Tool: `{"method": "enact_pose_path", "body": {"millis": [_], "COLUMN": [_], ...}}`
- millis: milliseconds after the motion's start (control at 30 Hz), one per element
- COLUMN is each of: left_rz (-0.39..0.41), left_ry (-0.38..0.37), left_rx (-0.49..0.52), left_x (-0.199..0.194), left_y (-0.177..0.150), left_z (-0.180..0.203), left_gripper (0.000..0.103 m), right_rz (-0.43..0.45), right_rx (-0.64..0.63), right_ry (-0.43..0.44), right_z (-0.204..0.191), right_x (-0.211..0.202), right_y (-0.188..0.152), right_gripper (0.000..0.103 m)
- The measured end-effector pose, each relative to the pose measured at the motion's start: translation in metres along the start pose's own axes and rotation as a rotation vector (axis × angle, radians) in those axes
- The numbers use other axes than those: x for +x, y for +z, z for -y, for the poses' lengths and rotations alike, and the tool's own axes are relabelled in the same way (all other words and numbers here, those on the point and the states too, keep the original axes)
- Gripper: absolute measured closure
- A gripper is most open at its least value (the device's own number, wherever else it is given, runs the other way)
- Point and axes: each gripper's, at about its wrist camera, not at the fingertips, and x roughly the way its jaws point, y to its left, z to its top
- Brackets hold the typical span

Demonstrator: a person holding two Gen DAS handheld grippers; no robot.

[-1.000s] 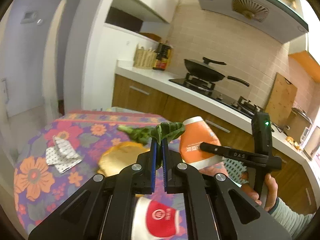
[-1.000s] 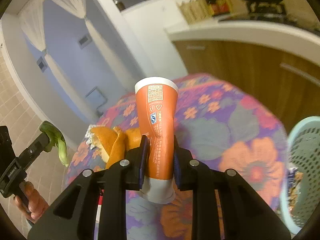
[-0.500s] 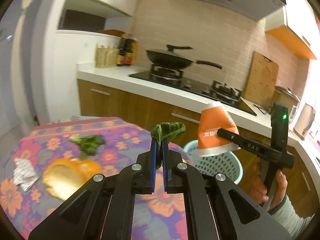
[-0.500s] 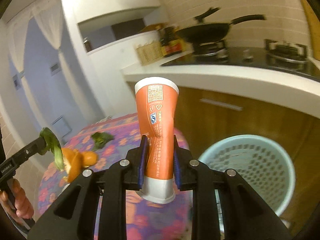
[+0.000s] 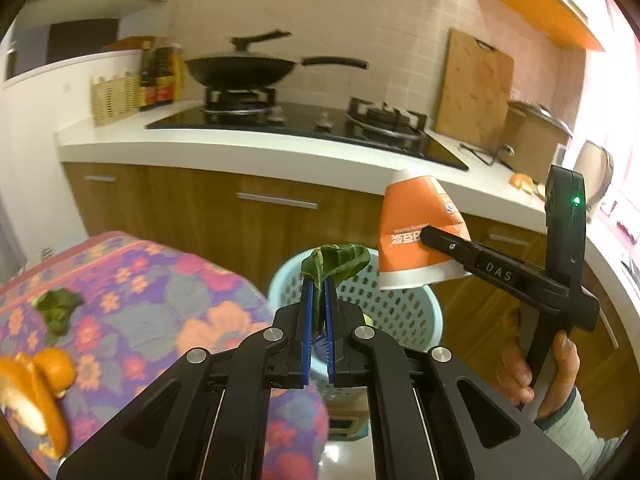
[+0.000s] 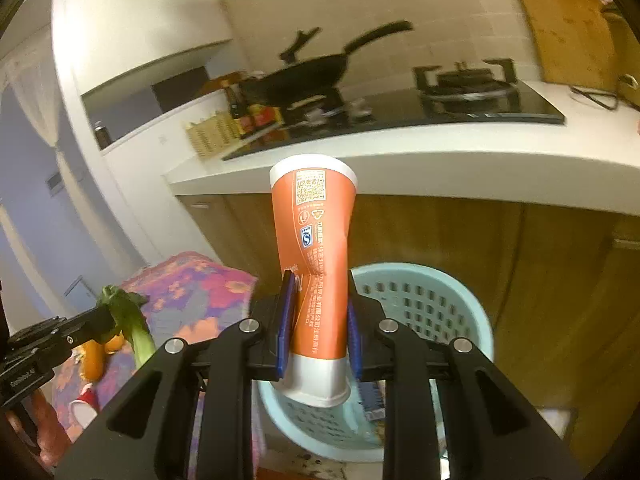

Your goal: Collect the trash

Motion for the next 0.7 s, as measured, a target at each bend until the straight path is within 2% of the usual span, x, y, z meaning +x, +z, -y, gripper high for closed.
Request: {"method": "enact_pose_path", "body": {"millis": [167,433,700], "left_rz": [-0.038,-0.129,-0.180], "left_ry": [-0.034,-0.037,-0.037], "left_rx": [0.014,0.018,0.012], "left_x": [0.030,0.074,0.094], "left_y": [0.001,-0.007,-0.016], "left_z": [0.021,0.032,0.033], "left_gripper": [0.100,0.100,0.100], "right_rz": [-0.037,-0.120,-0.169], "right_rx": [0.016,-0.003,0.006], "right_ry": [-0.049,-0.139,-0.157], "right_z": [0.023,0.030,0.033], "right_x": [0.007,0.029,0.039], "right_y": [-0.005,-0.015,-0.021], "right_gripper": [0.083,0.083,0.083]}}
